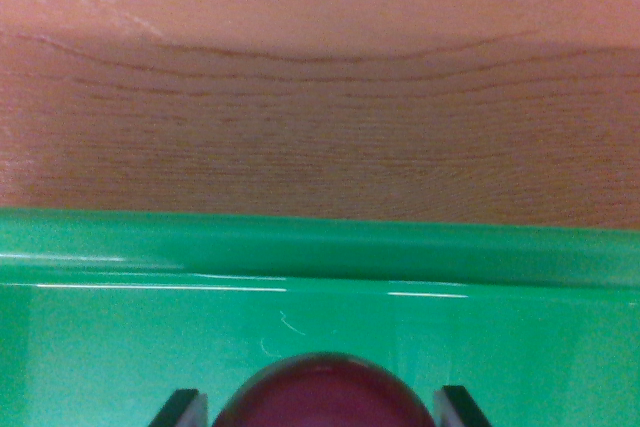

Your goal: Pick fruit

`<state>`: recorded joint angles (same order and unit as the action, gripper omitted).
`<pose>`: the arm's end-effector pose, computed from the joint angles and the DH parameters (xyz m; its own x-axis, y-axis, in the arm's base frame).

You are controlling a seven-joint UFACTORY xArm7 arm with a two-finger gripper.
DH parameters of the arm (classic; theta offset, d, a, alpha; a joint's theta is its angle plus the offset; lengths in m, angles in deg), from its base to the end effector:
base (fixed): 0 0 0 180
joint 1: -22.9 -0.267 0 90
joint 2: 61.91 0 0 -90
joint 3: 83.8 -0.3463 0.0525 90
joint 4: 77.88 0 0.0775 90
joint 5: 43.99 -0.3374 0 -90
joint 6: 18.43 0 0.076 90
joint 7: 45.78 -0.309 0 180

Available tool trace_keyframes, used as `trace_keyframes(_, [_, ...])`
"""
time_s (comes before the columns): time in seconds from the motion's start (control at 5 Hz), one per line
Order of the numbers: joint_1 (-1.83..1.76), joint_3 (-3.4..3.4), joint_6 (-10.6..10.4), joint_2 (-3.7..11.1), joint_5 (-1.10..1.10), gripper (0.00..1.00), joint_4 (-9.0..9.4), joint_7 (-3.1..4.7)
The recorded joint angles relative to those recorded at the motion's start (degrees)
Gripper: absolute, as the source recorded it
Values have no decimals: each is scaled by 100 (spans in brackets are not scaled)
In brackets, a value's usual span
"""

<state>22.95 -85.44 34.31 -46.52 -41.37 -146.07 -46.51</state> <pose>0.5346 0.0061 0.1359 0.9991 0.0417 0.0012 0.0416 -0.9987 0.0288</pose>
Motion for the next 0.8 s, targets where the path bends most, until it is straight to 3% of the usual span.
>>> trace_keyframes(0.2, [2,-4,260,-84,-8,100,-176,10])
trace_keyframes(0.4, [2,-4,260,-84,-8,100,-176,10])
trace_keyframes(0.6, [5,-9,530,-172,-17,100,-359,21])
trace_keyframes(0.8, [5,-9,530,-172,-17,100,-359,21])
